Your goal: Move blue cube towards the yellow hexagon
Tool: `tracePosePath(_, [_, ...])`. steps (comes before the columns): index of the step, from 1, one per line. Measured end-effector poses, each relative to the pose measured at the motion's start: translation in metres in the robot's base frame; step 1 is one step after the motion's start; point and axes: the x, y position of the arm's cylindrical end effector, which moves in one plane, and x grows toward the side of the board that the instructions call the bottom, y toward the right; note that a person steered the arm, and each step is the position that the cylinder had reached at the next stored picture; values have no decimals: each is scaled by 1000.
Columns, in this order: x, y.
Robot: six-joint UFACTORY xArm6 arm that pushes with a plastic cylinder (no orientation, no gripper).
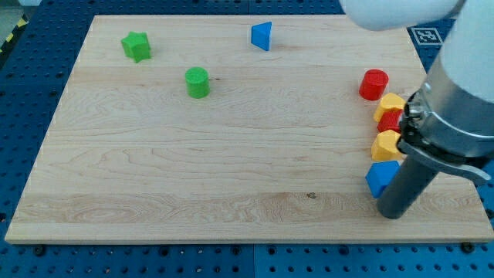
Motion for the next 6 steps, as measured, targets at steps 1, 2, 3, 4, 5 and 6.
tracePosePath(1, [0, 16])
tracePosePath(2, [0, 15])
tracePosePath(3, [-1, 5])
tracePosePath(4, [-10, 3])
tracePosePath(5, [-12, 3])
tracePosePath(6, [-12, -33])
